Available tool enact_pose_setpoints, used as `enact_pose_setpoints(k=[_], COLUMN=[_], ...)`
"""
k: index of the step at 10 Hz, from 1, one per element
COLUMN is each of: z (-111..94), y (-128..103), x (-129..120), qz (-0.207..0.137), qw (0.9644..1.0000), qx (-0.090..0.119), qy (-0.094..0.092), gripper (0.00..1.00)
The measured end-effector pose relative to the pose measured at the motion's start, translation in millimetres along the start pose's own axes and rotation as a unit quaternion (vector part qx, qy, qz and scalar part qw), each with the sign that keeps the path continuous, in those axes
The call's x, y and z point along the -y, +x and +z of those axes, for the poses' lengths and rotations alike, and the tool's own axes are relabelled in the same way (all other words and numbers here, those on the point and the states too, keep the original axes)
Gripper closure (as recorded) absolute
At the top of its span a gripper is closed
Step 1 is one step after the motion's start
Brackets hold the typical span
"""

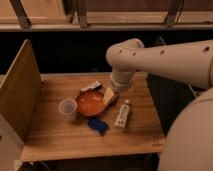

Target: Move the arm in a circular motion

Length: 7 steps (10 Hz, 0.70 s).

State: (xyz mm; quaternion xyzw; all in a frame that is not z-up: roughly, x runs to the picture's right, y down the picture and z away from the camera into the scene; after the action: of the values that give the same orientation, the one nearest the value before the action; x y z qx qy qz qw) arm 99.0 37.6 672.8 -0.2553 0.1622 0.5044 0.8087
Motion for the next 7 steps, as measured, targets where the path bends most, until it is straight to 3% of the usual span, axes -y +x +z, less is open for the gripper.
enact_pose_setpoints(k=[2, 3, 5, 7], z=[-3.7, -3.3, 1.7, 8.7], y=[0.7, -15.2, -57.2, -106.2], x=[48.0, 67.9, 73.0, 45.0], qz=[0.037, 0.031, -0.002, -0.053], qw=[0.9989, 0.9984, 0.9983, 0.9972], qx=[-0.002, -0.001, 0.007, 0.024], qy=[0.030, 0.047, 0.057, 0.048], gripper=[0.20, 0.20, 0.20, 0.20])
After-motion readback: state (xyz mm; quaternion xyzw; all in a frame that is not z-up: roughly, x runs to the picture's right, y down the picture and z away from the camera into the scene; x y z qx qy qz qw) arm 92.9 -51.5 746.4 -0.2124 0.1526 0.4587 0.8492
